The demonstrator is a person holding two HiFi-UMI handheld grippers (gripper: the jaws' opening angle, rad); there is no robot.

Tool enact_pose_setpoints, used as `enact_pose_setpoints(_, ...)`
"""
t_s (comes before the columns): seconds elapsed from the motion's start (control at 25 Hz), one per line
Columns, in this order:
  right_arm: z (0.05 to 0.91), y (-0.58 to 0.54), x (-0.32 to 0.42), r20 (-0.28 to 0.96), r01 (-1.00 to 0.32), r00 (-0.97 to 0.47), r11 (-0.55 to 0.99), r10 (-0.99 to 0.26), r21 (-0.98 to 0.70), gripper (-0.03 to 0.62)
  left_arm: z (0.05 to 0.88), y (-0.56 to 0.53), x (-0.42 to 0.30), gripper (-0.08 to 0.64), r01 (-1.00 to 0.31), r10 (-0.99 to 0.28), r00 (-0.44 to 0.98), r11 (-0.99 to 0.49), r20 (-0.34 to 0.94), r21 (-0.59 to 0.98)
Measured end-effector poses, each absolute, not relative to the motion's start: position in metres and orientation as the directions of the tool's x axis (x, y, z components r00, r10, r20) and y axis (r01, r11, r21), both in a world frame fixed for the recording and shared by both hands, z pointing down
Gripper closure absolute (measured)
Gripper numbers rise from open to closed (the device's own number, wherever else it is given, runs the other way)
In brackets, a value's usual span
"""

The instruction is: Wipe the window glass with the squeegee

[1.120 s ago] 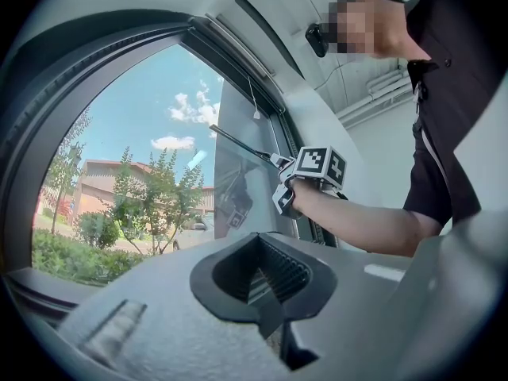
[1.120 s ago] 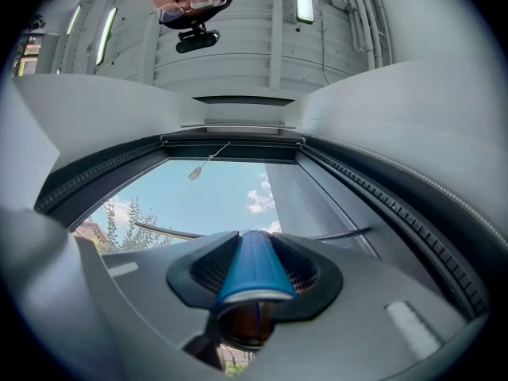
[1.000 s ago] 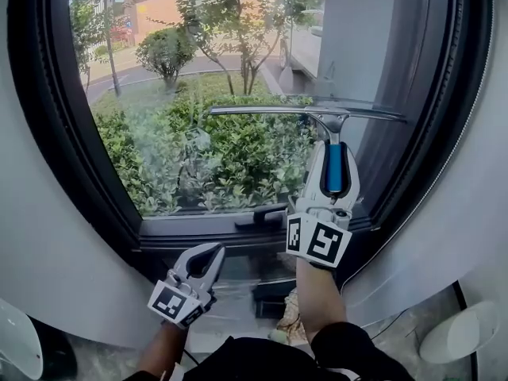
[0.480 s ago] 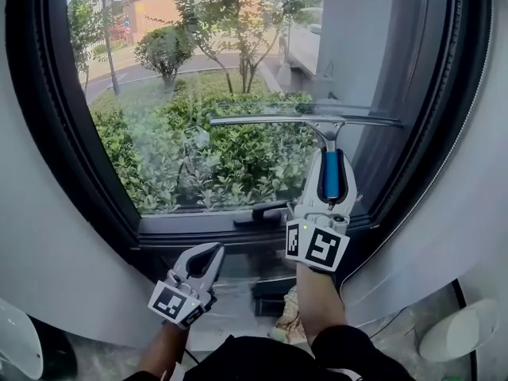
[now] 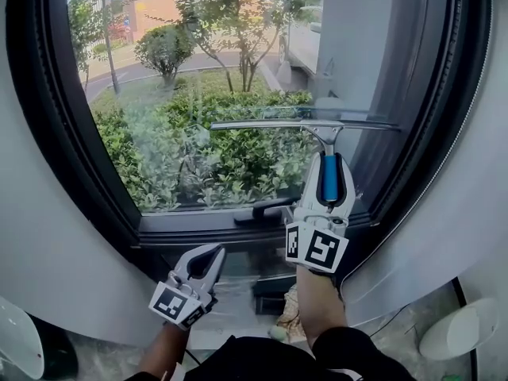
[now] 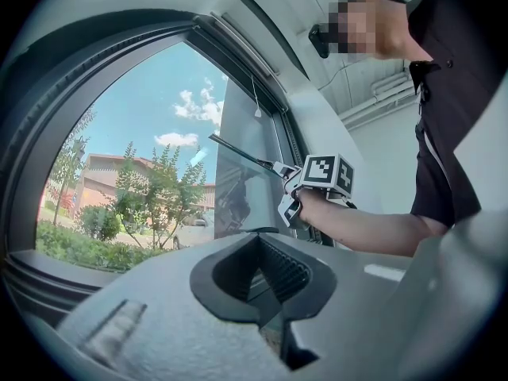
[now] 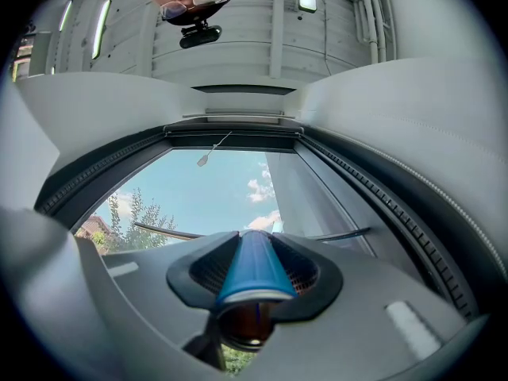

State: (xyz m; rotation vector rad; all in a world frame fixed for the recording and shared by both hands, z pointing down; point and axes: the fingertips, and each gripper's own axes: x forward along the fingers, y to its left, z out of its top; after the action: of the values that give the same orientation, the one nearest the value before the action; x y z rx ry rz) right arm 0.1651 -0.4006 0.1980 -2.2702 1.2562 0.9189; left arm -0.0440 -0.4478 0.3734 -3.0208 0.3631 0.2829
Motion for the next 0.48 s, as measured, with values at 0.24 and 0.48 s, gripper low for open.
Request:
enact_pose_setpoints(0.24,0.207,-0.401,0.165,-0.688,-0.852,0.391,-0.524,-0.612,-0.019,0.459,0.376,-0.445,-0.045,0.560,-0.236,-0.221,0.958,-0.970,-0.185,-0.060)
enact_pose_setpoints(0.48,0.216,-0.400,0.165,-0.674,-0.852,0.403,-0.523,-0.619,-0.029,0.460,0.380,-0.445,-0.048,0.560,-0.242,-0.231,0.958,-0.969,-0.170,-0.048)
